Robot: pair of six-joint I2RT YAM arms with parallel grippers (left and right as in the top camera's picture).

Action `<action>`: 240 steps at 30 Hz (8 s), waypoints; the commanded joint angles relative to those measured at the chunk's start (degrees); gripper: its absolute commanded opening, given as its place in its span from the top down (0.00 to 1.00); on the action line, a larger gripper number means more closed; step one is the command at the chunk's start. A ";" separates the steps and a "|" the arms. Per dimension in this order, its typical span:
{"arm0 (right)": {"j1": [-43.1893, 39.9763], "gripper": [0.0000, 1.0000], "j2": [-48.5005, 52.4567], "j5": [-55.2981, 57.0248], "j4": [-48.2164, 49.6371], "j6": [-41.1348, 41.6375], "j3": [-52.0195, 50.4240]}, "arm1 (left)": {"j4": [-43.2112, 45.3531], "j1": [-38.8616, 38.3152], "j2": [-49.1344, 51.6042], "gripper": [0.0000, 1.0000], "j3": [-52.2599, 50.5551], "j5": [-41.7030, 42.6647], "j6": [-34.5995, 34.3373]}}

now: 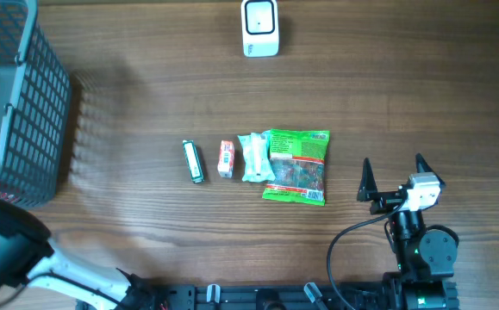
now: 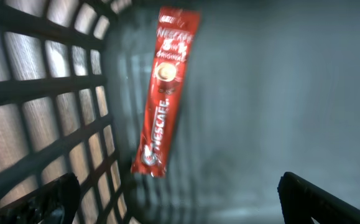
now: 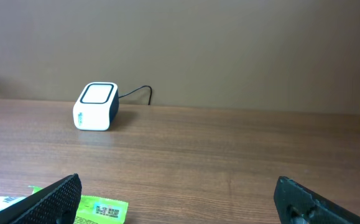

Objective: Scan the item barcode

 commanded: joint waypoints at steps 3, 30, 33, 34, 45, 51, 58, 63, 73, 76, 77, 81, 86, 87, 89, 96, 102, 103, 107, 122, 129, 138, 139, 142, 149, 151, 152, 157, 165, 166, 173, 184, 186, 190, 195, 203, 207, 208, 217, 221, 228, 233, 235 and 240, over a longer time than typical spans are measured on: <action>-0.15 0.00 -0.31 -0.48 0.15 -0.24 -0.07 | 0.48 0.59 7.74 0.02 -0.04 -0.35 -0.79; -0.15 0.00 -0.31 -0.50 0.15 -0.22 -0.07 | 14.49 0.15 -28.57 0.96 -7.87 27.30 -1.20; -0.15 0.00 -0.31 -0.48 0.15 -0.24 -0.07 | 6.03 -4.28 -36.04 0.96 -7.87 36.87 -0.22; -0.15 0.00 -0.31 -0.48 0.15 -0.26 -0.07 | 1.84 -7.37 -37.20 0.96 -7.87 36.83 2.82; -0.15 0.00 -0.31 -0.48 0.15 -0.26 -0.07 | -0.74 -44.19 -34.62 0.50 -29.73 20.13 11.72; -0.15 0.00 -0.31 -0.50 0.15 -0.24 -0.07 | 0.74 -44.17 -32.85 0.00 -30.18 18.51 11.72; -0.15 0.00 -0.31 -0.48 0.15 -0.26 -0.07 | 0.92 -44.35 -33.51 0.00 -30.29 18.51 10.88; -0.15 0.00 -0.31 -0.50 0.15 -0.24 -0.07 | 1.14 -44.35 -33.48 0.00 -31.06 18.53 10.80; -0.15 0.00 -0.31 -0.48 0.15 -0.24 -0.07 | 9.33 -44.33 -33.42 0.00 -39.82 19.04 10.82; -0.15 0.00 -0.31 -0.50 0.15 -0.22 -0.07 | 9.97 -44.33 -33.42 0.00 -41.11 25.86 10.86; -0.15 0.00 -0.31 -0.48 0.15 -0.24 -0.07 | 9.64 -44.33 -33.42 0.00 -41.11 26.14 10.86; -0.15 0.00 -0.31 -0.48 0.15 -0.24 -0.07 | 9.51 -44.33 -33.42 0.00 -41.11 26.10 10.86; -0.15 0.00 -0.31 -0.48 0.17 -0.24 -0.07 | 9.51 -44.33 -33.42 0.00 -41.11 26.10 10.86; -0.15 0.00 -0.31 -0.61 0.17 0.20 -0.07 | 9.51 -44.33 -33.42 0.00 -41.11 26.10 10.86; -0.15 0.00 -0.31 -2.67 0.26 6.73 -0.07 | 9.51 -44.33 -33.42 0.00 -41.11 26.10 10.86; -0.15 0.01 0.74 -12.13 -2.97 23.98 2.93 | 9.49 -44.33 -33.42 0.00 -41.11 26.10 10.86; -0.15 0.00 18.99 -16.94 -25.64 21.57 35.58 | 9.51 -44.33 -33.42 0.00 -41.11 26.10 10.86; -0.15 0.00 25.00 -19.50 -32.39 19.56 42.71 | 9.49 -44.33 -33.42 0.00 -41.11 26.10 10.88; -0.15 0.00 50.47 -20.46 -59.76 9.01 66.05 | 9.51 -44.33 -33.42 0.00 -41.11 26.10 10.86; 39.98 0.12 88.56 -2.36 -37.38 30.53 69.44 | 9.51 -44.33 -33.42 0.00 -41.11 26.10 10.86; 43.91 0.30 101.85 -1.70 -26.58 34.40 69.44 | 9.49 -44.33 -33.42 0.00 -41.11 26.10 10.86; 43.91 0.51 110.84 -1.49 -17.33 34.86 69.44 | 9.51 -44.33 -33.42 0.00 -41.11 26.10 10.86; 43.91 0.53 111.12 -1.49 -17.35 34.86 69.44 | 9.51 -44.33 -33.42 0.00 -41.11 26.10 10.86; 43.91 0.66 111.34 -1.31 -17.38 34.60 69.44 | 9.51 -44.33 -33.42 0.00 -41.11 26.10 10.86; 43.06 0.70 102.05 -1.51 -20.65 26.84 69.51 | 9.51 -44.33 -33.42 0.00 -41.11 26.10 10.86; 42.45 0.70 98.57 -0.81 -23.17 24.94 69.51 | 9.51 -44.33 -33.42 0.00 -41.11 26.10 10.86; 41.94 0.70 96.89 1.38 -25.24 24.94 69.51 | 9.51 -44.33 -33.42 0.00 -41.11 26.10 10.86; 35.17 0.72 92.26 4.02 -36.02 23.19 69.51 | 9.51 -44.33 -33.42 0.00 -41.11 26.10 10.86; 29.79 0.18 92.50 1.51 -40.83 18.71 69.02 | 9.51 -44.33 -33.42 0.00 -41.11 26.10 10.86; 29.29 0.30 92.50 1.99 -42.03 18.62 68.70 | 9.49 -44.33 -33.42 0.00 -41.11 26.10 10.86; 22.36 0.18 92.70 -8.31 -46.31 0.35 61.09 | 9.51 -44.33 -33.42 0.00 -41.11 26.10 10.86; 22.43 0.64 94.42 -8.07 -18.62 -0.26 52.65 | 9.51 -44.33 -33.42 0.00 -41.11 26.10 10.86; 22.43 0.59 96.02 -8.07 -18.43 -0.02 49.88 | 9.49 -44.33 -33.42 0.00 -41.11 26.10 10.86; 21.68 0.53 97.90 13.75 -27.65 14.62 48.70 | 9.51 -44.33 -33.42 0.00 -41.11 26.10 10.86; 16.33 0.50 97.29 8.26 -35.52 25.35 48.70 | 9.49 -44.33 -33.42 0.00 -41.11 26.10 10.86; 15.06 0.34 91.36 -13.00 -46.07 22.14 57.68 | 9.51 -44.33 -33.42 0.00 -41.11 26.08 10.86; 15.19 0.67 84.11 -10.40 -52.43 23.82 58.21 | 9.51 -44.33 -33.42 0.00 -41.11 26.10 10.86; 15.58 0.92 84.17 -12.48 -55.01 21.49 58.03 | 9.49 -44.33 -33.42 0.00 -41.11 26.10 10.86; 32.15 0.96 84.24 -18.23 -55.47 18.91 49.05 | 9.49 -44.33 -33.42 0.00 -41.11 26.10 10.86; 34.99 0.96 84.24 -16.52 -49.18 26.40 44.44 | 9.49 -44.33 -33.42 0.00 -41.11 26.10 10.86; 35.12 0.88 85.20 -8.87 -31.58 30.14 37.20 | 9.51 -44.33 -33.42 0.00 -41.11 26.10 10.86; 35.10 0.81 85.22 9.49 -17.05 28.35 37.20 | 9.51 -44.33 -33.42 0.00 -41.11 26.10 10.86; 35.10 0.76 85.20 10.08 -11.87 27.50 37.22 | 9.51 -44.33 -33.42 0.00 -41.11 26.10 10.86; 30.23 0.23 77.42 3.76 -36.48 17.70 50.77 | 9.51 -44.33 -33.42 0.00 -41.11 26.10 10.86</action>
